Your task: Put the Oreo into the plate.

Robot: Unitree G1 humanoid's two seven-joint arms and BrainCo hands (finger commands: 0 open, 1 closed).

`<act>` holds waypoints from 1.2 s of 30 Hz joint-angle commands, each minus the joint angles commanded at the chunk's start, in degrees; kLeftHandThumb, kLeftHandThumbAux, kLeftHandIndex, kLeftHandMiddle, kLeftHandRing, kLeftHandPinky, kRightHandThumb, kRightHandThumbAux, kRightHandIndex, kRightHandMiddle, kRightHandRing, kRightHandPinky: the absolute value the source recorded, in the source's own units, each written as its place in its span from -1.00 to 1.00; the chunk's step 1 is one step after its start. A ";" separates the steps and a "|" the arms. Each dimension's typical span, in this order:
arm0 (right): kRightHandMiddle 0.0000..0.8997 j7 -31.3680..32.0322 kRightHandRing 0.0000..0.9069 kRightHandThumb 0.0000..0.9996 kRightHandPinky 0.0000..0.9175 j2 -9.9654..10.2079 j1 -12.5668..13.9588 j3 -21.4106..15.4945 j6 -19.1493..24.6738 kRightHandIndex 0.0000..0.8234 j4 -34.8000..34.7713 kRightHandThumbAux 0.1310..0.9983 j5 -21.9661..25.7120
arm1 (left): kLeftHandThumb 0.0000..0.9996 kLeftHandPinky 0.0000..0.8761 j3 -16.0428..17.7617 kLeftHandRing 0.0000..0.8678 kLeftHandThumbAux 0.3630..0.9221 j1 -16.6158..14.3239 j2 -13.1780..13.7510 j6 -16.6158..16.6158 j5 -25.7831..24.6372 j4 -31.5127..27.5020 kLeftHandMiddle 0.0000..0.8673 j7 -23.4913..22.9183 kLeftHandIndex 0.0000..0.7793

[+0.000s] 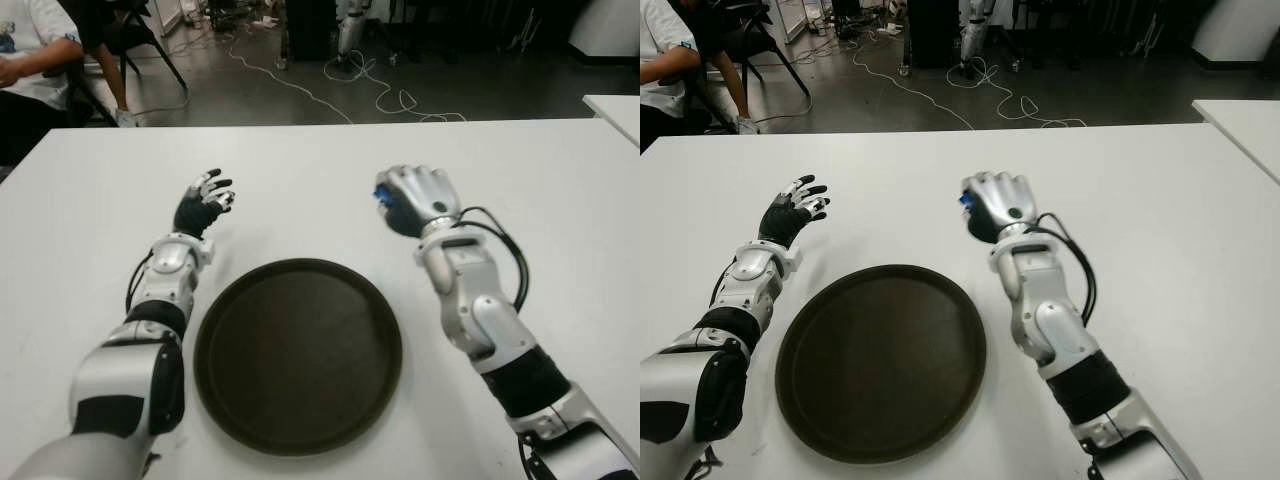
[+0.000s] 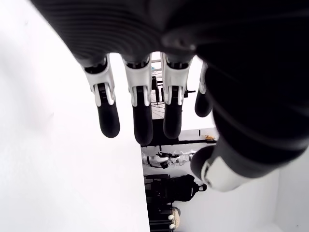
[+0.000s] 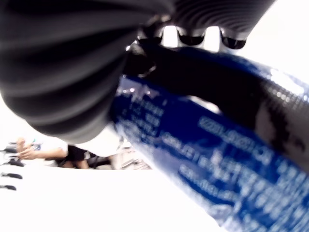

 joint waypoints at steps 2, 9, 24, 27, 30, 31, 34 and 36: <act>0.42 0.16 0.45 0.38 0.44 0.28 0.17 0.83 -0.22 0.04 -0.50 0.39 0.07 | -1.00 -0.52 -0.03 -0.53 0.32 0.00 -0.04 0.01 0.03 0.00 -0.53 0.03 -0.70; 0.45 1.53 0.49 0.39 0.48 -0.49 1.82 2.16 -2.18 0.05 -3.00 0.39 1.23 | -0.99 -0.50 -0.07 -0.52 0.36 0.05 -0.27 -0.24 0.10 -0.11 -0.53 0.56 -0.70; 0.50 5.06 0.55 0.39 0.51 -0.49 6.69 4.16 -5.77 0.05 -11.78 0.38 1.83 | -0.97 -0.52 -0.20 -0.52 0.30 -0.08 -0.27 -0.03 0.08 -0.01 -0.52 0.48 -0.69; 0.49 6.20 0.54 0.39 0.50 -0.44 7.33 4.14 -6.12 0.05 -13.13 0.38 1.78 | -0.97 -0.51 -0.23 -0.53 0.32 -0.01 -0.27 -0.20 0.13 -0.03 -0.52 0.51 -0.69; 0.49 7.63 0.53 0.39 0.50 -0.67 7.74 4.04 -6.87 0.05 -14.46 0.38 2.34 | -0.97 -0.51 -0.31 -0.53 0.35 0.04 -0.28 -0.43 0.20 -0.08 -0.53 0.45 -0.69; 0.49 8.05 0.53 0.39 0.50 -0.77 7.82 4.00 -7.18 0.05 -14.79 0.38 2.62 | -0.95 -0.50 -0.32 -0.52 0.36 0.05 -0.28 -0.47 0.20 -0.10 -0.53 0.39 -0.69; 0.50 9.29 0.53 0.39 0.50 -1.19 8.24 4.04 -8.19 0.04 -16.00 0.39 3.18 | -0.93 -0.49 -0.30 -0.52 0.36 0.00 -0.32 -0.41 0.13 -0.12 -0.52 0.26 -0.68; 0.51 9.93 0.54 0.39 0.51 -1.33 8.53 4.06 -8.49 0.04 -16.70 0.39 3.27 | -0.93 -0.48 -0.30 -0.51 0.35 -0.02 -0.36 -0.38 0.10 -0.15 -0.52 0.26 -0.68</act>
